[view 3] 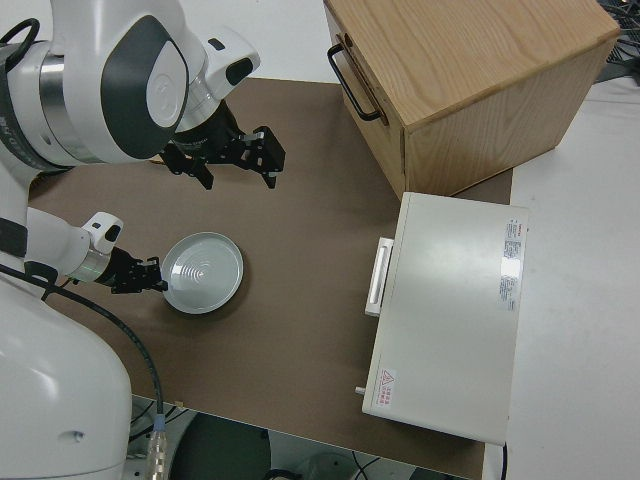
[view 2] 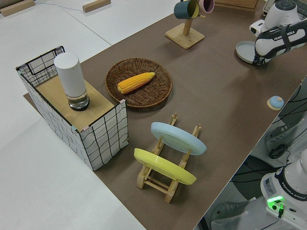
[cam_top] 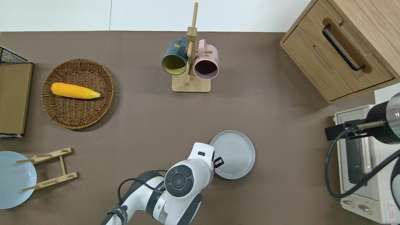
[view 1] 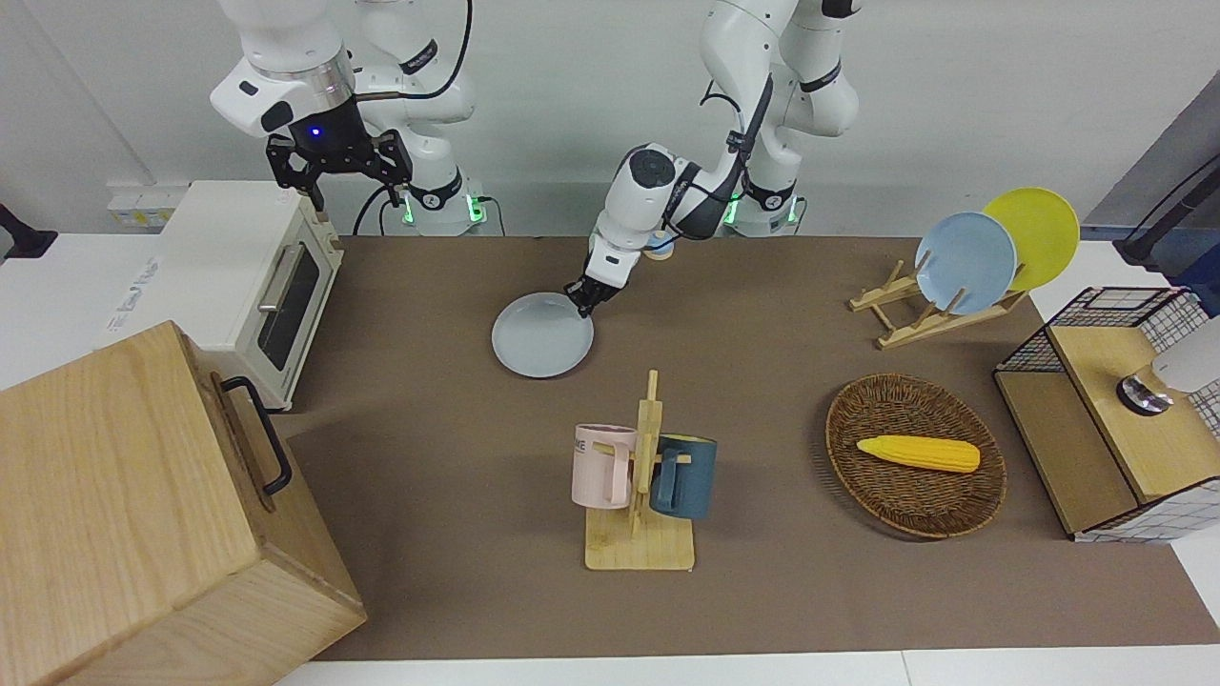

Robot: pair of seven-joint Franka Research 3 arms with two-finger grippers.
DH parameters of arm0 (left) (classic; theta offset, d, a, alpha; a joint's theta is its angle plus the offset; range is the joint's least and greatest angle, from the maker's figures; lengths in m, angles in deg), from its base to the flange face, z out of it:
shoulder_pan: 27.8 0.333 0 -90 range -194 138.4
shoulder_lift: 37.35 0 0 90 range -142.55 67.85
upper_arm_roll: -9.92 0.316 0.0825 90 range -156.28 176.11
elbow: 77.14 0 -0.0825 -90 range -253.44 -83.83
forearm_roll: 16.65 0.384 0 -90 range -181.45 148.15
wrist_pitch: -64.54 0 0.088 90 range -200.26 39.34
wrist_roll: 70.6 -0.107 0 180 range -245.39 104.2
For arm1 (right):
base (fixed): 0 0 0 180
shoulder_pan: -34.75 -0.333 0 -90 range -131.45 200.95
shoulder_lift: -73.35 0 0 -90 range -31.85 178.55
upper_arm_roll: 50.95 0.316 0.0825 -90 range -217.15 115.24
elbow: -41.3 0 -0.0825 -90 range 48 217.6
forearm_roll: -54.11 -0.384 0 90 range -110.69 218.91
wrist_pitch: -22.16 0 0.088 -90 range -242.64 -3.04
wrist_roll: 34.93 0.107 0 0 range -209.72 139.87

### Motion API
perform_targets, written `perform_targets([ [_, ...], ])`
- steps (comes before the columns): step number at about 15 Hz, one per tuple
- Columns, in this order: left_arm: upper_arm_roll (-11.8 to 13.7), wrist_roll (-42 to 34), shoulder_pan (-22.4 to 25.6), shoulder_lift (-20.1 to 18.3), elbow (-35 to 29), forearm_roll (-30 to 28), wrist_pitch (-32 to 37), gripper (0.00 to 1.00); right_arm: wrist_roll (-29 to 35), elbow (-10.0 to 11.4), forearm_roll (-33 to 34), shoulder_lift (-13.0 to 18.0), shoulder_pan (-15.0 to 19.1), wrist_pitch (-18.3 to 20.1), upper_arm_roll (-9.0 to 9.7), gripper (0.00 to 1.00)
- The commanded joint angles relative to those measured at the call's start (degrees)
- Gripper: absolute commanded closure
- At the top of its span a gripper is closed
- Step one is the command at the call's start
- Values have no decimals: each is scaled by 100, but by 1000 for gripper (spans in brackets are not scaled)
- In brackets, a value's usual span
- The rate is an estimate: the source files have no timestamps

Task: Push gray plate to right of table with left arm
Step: 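Push the gray plate with the left gripper across the table toward the toaster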

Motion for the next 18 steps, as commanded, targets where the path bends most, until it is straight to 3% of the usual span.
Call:
perform_targets([
  [1, 37, 182, -211, 221, 157, 1, -200, 1000, -46, -3, 48, 54, 135, 82, 109, 5],
  [4, 45, 235, -326, 300, 166, 18, -298, 1000, -46, -3, 48, 54, 135, 82, 109, 5],
  [5, 37, 235, -326, 300, 166, 18, -298, 945, -46, -3, 48, 54, 135, 82, 109, 5],
  [6, 37, 227, -326, 300, 166, 27, -298, 838, -46, -3, 48, 54, 135, 82, 109, 5],
  [9, 45, 253, -326, 291, 158, 281, -158, 376, -46, -3, 48, 54, 135, 82, 109, 5],
  [11, 54, 262, -326, 256, 166, 587, 271, 100, -46, -3, 57, 54, 135, 82, 109, 5],
  [12, 54, 279, -326, 239, 166, 764, 387, 30, -46, -3, 57, 54, 135, 82, 109, 5],
  [15, 63, 428, -308, 73, 166, 1221, 782, 15, -46, -3, 57, 54, 135, 82, 109, 5],
  [18, 115, 420, -264, -130, 184, 1266, 1038, 13, -46, -3, 48, 54, 135, 82, 109, 5],
])
